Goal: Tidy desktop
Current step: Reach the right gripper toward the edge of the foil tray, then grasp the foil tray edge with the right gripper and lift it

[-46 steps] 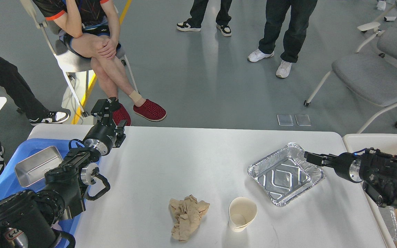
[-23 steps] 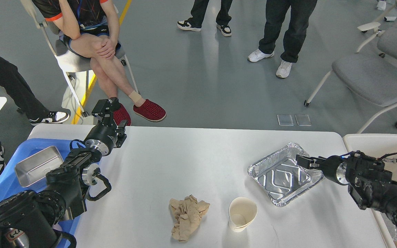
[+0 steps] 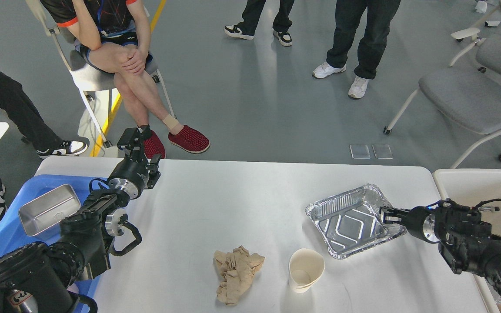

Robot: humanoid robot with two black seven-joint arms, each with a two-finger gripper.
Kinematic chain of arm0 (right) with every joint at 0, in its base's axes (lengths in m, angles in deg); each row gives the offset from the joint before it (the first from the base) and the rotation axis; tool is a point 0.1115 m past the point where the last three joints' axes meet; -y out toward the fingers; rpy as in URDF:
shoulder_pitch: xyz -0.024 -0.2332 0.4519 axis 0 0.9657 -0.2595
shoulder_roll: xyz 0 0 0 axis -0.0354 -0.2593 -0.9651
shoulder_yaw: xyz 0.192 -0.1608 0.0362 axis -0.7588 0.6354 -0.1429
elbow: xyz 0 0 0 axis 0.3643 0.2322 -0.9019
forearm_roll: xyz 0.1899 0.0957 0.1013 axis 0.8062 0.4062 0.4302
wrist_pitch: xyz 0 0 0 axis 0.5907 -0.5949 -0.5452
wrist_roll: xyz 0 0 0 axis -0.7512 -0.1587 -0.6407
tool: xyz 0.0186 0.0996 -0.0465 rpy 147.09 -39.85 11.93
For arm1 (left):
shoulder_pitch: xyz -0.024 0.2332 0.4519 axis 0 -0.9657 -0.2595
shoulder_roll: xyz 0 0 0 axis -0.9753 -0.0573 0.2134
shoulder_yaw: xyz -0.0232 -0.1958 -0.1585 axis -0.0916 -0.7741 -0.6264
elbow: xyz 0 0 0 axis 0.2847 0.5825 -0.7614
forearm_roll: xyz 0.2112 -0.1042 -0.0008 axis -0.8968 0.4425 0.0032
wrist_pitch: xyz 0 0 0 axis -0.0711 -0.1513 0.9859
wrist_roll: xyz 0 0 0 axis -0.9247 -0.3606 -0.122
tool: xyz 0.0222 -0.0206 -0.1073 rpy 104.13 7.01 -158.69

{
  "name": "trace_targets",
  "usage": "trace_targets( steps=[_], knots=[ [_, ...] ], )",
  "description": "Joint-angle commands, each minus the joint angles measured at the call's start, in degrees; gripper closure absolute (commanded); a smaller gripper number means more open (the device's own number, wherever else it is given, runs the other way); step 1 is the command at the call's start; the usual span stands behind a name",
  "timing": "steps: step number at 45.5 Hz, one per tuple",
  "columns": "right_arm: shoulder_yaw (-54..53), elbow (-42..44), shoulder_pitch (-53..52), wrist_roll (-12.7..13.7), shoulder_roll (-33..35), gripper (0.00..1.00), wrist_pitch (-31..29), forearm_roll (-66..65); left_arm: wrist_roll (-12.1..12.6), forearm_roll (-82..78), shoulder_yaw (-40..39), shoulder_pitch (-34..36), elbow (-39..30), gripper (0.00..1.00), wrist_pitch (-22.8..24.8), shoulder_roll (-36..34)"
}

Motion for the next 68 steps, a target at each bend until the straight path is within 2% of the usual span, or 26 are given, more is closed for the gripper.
trace_targets(
  steps=[1,27,52,68],
  knots=[
    [0.0,0.2,0.0,0.0,0.0,0.99,-0.2,0.1,0.0,0.0,0.1,0.0,0.0,0.03,-0.3,0.0],
    [-0.3,-0.5,-0.2,-0.3,1.2,1.00,-1.5,0.9,0.0,0.0,0.1,0.0,0.0,0.03,-1.3,0.4],
    [-0.5,0.0,-10.3,-0.2,-1.1,1.00,-16.4,4.7,0.0,-0.3,0.1,0.0,0.0,0.03,-1.3,1.4],
    [-0.5,-0.6,-15.5,-0.4,-5.2,1.00,-18.6,4.8,0.0,-0.4,0.1,0.4,0.0,0.03,-1.8,2.1]
  ],
)
